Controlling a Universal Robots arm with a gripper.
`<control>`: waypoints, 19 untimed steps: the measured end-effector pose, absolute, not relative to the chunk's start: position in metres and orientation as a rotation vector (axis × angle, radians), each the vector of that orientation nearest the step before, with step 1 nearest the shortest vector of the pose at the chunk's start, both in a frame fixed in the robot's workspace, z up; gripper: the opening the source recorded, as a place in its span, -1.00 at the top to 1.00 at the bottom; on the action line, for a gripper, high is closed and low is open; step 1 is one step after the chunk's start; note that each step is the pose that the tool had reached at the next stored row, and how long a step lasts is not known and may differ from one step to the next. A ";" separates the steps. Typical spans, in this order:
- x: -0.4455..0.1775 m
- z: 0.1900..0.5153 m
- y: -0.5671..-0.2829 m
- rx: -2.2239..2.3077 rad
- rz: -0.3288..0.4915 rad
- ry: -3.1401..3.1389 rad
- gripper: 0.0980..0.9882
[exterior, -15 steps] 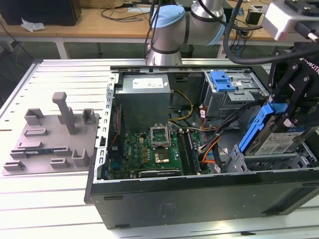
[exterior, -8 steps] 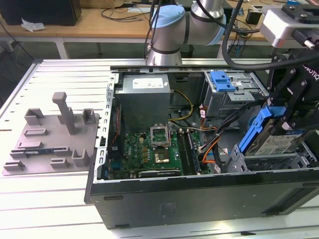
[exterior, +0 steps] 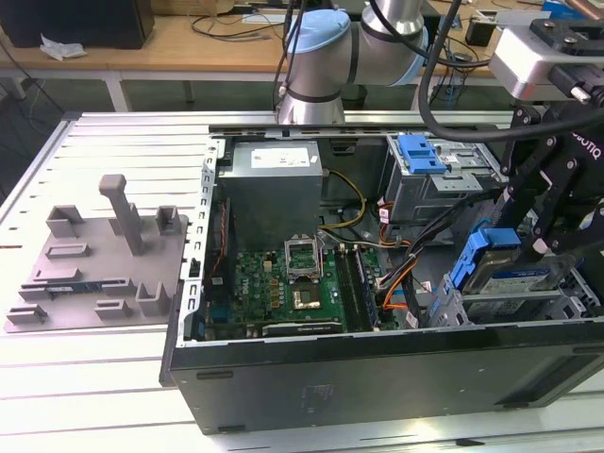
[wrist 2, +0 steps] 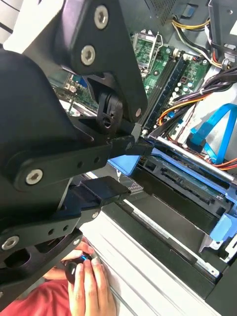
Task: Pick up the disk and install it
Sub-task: 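Insert the disk into the insertion slot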
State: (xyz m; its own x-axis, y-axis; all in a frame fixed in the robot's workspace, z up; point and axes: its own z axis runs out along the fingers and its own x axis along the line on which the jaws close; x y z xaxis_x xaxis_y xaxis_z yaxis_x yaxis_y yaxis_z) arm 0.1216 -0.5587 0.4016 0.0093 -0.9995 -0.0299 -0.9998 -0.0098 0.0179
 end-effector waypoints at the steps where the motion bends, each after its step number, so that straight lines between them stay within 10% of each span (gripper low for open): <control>1: 0.122 0.402 -0.559 -2.226 0.053 2.205 0.23; 19: 0.122 0.402 -0.558 -2.227 0.052 2.204 0.07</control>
State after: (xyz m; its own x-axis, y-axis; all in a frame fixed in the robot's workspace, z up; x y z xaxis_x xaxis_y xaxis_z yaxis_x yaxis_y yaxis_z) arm 0.1216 -0.5584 0.4023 0.0100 -0.9995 -0.0295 -0.9998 -0.0105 0.0175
